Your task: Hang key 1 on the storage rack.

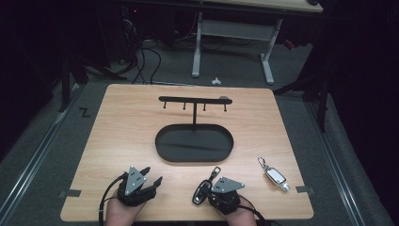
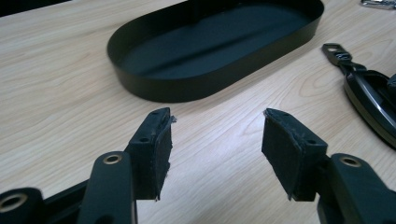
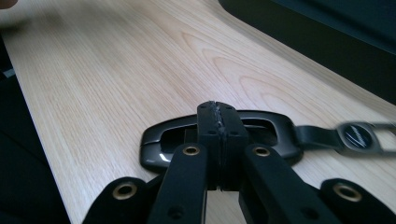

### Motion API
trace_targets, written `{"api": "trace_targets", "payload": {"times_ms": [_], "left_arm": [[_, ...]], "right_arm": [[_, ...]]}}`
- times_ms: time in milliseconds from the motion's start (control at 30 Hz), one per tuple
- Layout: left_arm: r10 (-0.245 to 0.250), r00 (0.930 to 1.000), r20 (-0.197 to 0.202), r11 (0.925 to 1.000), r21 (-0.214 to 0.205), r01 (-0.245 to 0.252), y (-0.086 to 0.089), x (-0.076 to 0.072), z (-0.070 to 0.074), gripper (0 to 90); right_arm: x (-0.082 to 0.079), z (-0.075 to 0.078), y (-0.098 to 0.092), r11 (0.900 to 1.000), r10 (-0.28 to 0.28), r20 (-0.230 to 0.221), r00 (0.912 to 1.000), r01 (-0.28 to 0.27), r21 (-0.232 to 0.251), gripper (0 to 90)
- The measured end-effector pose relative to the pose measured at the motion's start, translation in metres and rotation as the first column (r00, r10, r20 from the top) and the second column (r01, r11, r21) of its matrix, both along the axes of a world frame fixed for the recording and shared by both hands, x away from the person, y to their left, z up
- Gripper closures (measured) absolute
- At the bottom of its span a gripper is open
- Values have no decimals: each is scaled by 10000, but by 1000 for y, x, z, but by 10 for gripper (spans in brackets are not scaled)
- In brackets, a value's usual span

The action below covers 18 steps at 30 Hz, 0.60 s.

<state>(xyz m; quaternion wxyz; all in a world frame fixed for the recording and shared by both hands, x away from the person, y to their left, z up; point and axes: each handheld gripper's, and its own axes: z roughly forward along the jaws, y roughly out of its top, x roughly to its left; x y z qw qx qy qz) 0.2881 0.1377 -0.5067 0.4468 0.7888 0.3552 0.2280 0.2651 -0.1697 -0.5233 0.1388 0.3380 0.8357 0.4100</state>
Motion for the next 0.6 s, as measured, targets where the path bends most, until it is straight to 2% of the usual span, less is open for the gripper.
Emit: {"api": "trace_targets", "payload": {"times_ms": [200,233,367,433,500,533,600], "left_arm": [[-538,9985,31,9985,-27,538,-19,7,2,431],[-634,9980,44,9980,-32,634,-22,9,2,431],[-934,9956,94,9956,-36,934,-34,13,3,431],[-1125,9936,124,9936,4,1125,-42,15,3,431],[-1186,9929,113,9929,-6,1186,-44,16,2,431],[-1245,9922,98,9922,6,1245,-47,17,2,431],[-1315,9913,73,9913,-24,1315,-49,19,2,430]], "right_arm": [[-9,1,-16,9993,-329,97,9994,331,-192,900],[-15,2,-25,9981,-512,150,9986,517,-323,900],[-20,2,-35,9957,-804,224,9965,813,-448,900],[-23,2,-46,9924,-1146,229,9931,1155,-417,900],[-23,2,-50,9912,-1256,235,9918,1264,-400,900],[-25,3,-56,9879,-1507,213,9884,1514,-349,900],[-25,3,-58,9873,-1545,239,9877,1553,-333,900]]}}
